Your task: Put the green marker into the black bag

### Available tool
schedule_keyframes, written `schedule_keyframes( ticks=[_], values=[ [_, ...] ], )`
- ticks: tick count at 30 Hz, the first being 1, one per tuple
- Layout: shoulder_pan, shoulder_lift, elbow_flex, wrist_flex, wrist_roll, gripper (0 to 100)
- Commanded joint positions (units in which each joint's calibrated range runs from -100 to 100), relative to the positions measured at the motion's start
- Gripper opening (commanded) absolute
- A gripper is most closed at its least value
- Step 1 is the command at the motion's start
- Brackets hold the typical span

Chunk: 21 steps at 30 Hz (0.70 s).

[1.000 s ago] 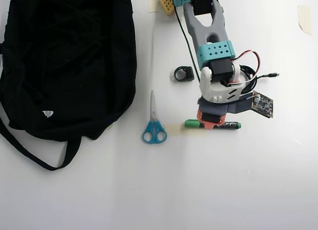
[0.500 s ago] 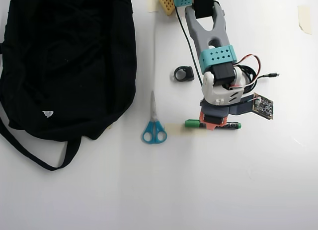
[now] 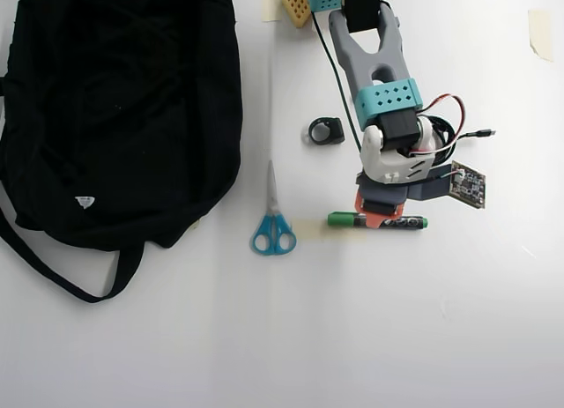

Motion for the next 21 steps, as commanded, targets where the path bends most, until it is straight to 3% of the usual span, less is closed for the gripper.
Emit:
schedule_keyframes(
  ticks=[1, 21],
  values=[
    [-0.66, -1.88, -2.62, 1.38, 0.00, 7],
    [-0.81, -1.80, -2.53, 2.59, -0.37, 11]
  ],
)
